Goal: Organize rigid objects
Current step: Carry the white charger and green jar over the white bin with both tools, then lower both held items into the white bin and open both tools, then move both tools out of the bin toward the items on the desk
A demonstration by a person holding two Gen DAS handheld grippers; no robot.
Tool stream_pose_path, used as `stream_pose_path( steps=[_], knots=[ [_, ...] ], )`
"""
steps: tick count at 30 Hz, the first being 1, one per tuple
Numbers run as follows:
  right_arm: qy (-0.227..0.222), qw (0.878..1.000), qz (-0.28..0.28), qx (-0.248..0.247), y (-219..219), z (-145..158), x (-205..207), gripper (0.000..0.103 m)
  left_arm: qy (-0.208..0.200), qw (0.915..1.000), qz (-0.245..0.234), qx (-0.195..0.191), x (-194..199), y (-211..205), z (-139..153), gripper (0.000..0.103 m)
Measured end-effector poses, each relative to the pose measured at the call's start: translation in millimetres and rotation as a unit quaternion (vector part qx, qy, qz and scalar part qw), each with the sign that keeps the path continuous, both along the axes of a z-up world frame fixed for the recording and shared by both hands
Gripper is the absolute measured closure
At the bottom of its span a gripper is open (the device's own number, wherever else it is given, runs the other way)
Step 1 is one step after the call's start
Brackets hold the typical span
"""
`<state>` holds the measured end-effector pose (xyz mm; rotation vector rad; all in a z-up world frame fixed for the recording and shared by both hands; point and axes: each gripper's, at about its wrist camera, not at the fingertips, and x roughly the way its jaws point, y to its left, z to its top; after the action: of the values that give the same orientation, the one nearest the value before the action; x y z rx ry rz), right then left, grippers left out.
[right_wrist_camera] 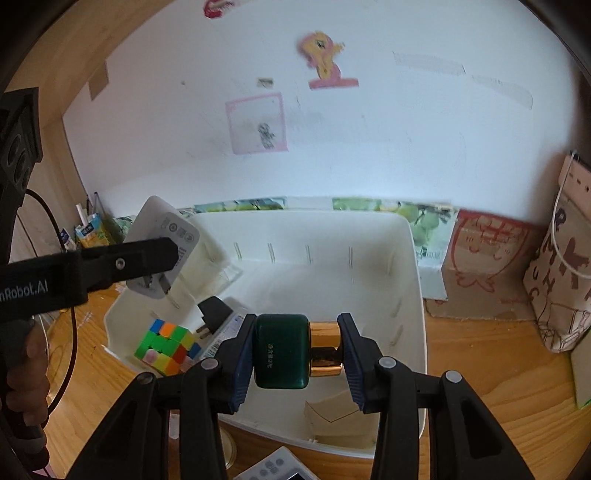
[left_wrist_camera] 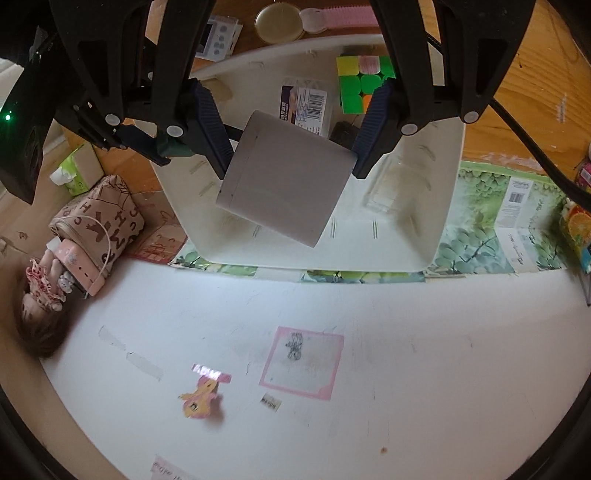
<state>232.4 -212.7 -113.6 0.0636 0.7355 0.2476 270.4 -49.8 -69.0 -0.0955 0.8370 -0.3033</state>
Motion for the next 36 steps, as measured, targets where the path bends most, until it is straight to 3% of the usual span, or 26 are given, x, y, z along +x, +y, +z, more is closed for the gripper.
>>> stream_pose_path(
  steps=[6, 9, 10, 12, 23, 36],
  knots=[
    [0.01, 1.0, -0.019, 0.015, -10, -5, 3, 0.057, 0.026, 0.9996, -0.001, 0.007, 8, -5, -13, 0.033],
    [0.01, 1.0, -0.02, 0.014, -11, -3, 2, 0.05, 0.028, 0.9996, 0.001, 0.005, 8, -6, -13, 0.033],
    [0.01, 1.0, -0.021, 0.014, -11, -3, 2, 0.047, 0.019, 0.9998, 0.002, -0.001, 7, -5, -10, 0.032],
    [0.008, 1.0, -0.022, 0.017, -13, -1, 0, 0.042, 0.002, 1.0, 0.003, -0.008, 4, -3, -2, 0.019],
    [-0.028, 0.999, -0.024, 0.022, -10, 31, -24, 0.029, -0.047, 0.9982, 0.015, -0.033, -21, 12, 39, 0.018],
    [-0.084, 0.995, -0.039, 0.029, -16, 82, -81, 0.022, -0.127, 0.9909, 0.022, -0.037, -97, 20, 95, 0.017]
  ],
)
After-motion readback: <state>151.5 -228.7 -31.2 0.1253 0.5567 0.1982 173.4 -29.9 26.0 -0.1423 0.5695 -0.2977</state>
